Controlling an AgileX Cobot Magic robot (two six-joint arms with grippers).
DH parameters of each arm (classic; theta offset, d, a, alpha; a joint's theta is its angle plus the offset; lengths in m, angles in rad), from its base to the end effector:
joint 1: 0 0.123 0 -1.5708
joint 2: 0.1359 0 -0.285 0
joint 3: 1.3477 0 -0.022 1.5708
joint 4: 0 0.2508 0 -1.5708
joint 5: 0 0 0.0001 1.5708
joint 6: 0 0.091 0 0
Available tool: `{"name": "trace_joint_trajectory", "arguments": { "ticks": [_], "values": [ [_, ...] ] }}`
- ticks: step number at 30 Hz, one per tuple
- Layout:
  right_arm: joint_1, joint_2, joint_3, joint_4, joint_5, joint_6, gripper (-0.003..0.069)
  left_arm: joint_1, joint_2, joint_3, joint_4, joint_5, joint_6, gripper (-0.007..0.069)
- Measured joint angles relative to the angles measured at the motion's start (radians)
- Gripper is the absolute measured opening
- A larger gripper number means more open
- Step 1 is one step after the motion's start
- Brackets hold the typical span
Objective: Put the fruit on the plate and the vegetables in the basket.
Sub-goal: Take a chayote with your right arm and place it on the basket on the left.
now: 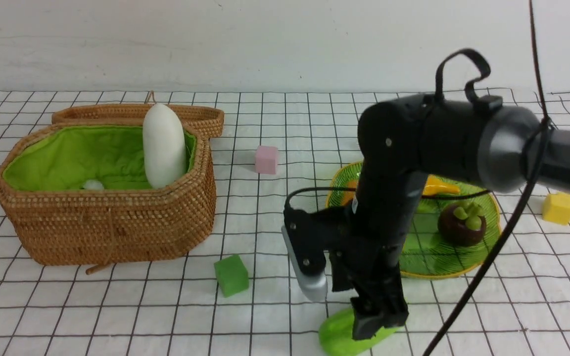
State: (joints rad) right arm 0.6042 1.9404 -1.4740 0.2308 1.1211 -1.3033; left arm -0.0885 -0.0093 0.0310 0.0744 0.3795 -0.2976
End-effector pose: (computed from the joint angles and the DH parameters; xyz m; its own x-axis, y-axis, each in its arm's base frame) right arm 0.3072 0.2349 0.2112 0.2352 -0.9466 -0.2207 -0.9706 -0.2408 -0.0014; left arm 0.0526 -0.0021 0.1692 -0.3129 -0.1995 -0.9286 -0.0088 0.9783 -0.2072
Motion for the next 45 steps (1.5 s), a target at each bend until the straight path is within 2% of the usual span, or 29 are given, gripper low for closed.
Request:
{"name": "trace_joint_trajectory", "arguments": {
  "ticks": [3,9,13,16,19,22,23,24,26,29,30,31,34,38,45],
  "values": [
    [0.000,0.020,0.061,-0.039,-0.077,-0.018,0.0589,0.000,0.000,0.000,0.000,0.000,0.000,0.0168],
    [0.000,0.074,0.084,-0.052,-0.067,-0.003,0.0572,0.000,0.000,0.000,0.000,0.000,0.000,0.0174],
    [0.000,0.085,0.063,-0.042,-0.056,0.093,0.0453,0.000,0.000,0.000,0.000,0.000,0.000,0.0175],
    [0.000,0.101,-0.015,0.002,0.051,0.162,0.0457,0.000,0.000,0.000,0.000,0.000,0.000,0.0175],
    [0.001,0.101,-0.109,0.060,0.075,0.188,0.0457,0.000,0.000,0.000,0.000,0.000,0.000,0.0175],
    [0.012,0.107,-0.340,0.255,0.024,0.242,0.0457,0.000,0.000,0.000,-0.001,0.000,0.000,0.0176],
    [0.013,0.108,-0.354,0.255,0.017,0.243,0.0457,0.000,0.000,0.000,-0.001,0.000,0.000,0.0176],
    [0.027,0.122,-0.467,0.399,-0.066,0.247,0.0457,0.000,0.000,0.000,-0.001,0.000,0.000,0.0176],
    [0.046,0.147,-0.562,0.566,-0.174,0.236,0.0457,0.000,0.000,0.000,-0.001,0.000,0.000,0.0179],
    [0.080,0.218,-0.688,0.846,-0.368,0.144,0.0457,0.000,0.000,0.000,-0.001,0.000,0.000,0.0183],
    [0.082,0.223,-0.696,0.862,-0.379,0.136,0.0457,0.000,0.000,0.000,-0.001,0.000,0.000,0.0183],
    [0.098,0.278,-0.754,0.973,-0.460,0.074,0.0457,0.000,0.000,0.000,-0.001,0.000,0.000,0.0184],
    [0.122,0.390,-0.852,1.115,-0.570,-0.005,0.0457,0.000,0.000,0.000,-0.001,0.000,0.000,0.0186],
    [0.141,0.525,-0.925,1.188,-0.681,-0.061,0.0457,0.000,0.000,0.000,-0.001,0.000,0.000,0.0186],
    [0.158,0.638,-0.952,1.214,-0.835,-0.095,0.0457,0.000,0.000,0.000,-0.001,0.000,0.000,0.0186]
  ]
}}
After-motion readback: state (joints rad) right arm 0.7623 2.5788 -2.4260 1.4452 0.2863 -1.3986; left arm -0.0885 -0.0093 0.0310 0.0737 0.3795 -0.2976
